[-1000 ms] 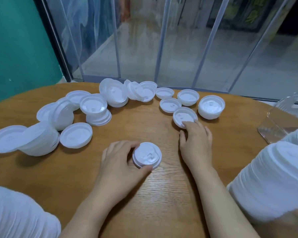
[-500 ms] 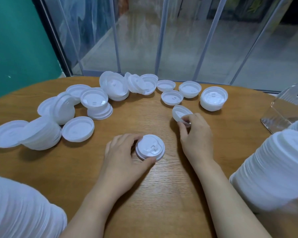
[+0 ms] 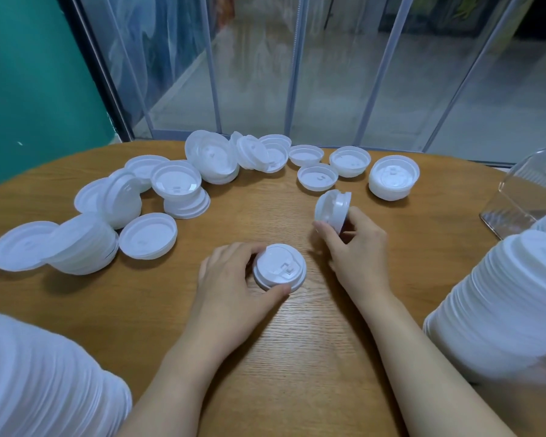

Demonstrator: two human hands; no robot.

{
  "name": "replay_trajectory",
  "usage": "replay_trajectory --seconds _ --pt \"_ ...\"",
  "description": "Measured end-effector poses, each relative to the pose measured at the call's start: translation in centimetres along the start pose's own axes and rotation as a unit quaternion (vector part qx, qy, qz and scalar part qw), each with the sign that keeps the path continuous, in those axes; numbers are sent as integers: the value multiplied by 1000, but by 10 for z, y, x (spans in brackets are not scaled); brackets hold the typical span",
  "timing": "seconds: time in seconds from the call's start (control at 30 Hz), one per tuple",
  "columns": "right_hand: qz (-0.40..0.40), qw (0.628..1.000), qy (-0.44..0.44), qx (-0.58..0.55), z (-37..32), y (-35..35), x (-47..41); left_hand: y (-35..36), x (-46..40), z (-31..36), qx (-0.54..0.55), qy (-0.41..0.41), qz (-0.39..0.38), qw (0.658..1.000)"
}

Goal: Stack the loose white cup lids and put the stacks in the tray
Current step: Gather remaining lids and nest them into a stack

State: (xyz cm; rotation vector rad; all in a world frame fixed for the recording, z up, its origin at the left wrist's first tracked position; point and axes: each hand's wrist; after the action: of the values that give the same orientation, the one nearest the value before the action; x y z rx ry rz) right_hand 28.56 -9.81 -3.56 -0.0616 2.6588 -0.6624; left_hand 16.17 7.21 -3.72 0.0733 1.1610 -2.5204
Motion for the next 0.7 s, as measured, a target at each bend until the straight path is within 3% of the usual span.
replay_trajectory --seconds 0.27,0.5,0.6,0.7 --pt "39 981 64 -179 -2 -10 0 -2 1 4 11 -5 -9 1000" --pt "-26 997 76 9 5 -10 -2 -1 1 4 16 -4 -3 1000" --pt "-84 993 76 20 0 -12 0 -3 3 3 38 -8 -7 999" --pt "-88 994 68 3 1 -16 2 -4 5 4 62 -22 -2 998"
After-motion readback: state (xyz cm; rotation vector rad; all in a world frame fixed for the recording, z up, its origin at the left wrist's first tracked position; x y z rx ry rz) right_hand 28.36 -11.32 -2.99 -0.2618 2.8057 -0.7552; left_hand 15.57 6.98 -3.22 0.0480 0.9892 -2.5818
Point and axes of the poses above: each hand's wrist, its own x-axis away from the middle knuckle, its own y-axis out of the palm, z = x × y, and after that the axes turned 1 degree about -z, right-handed
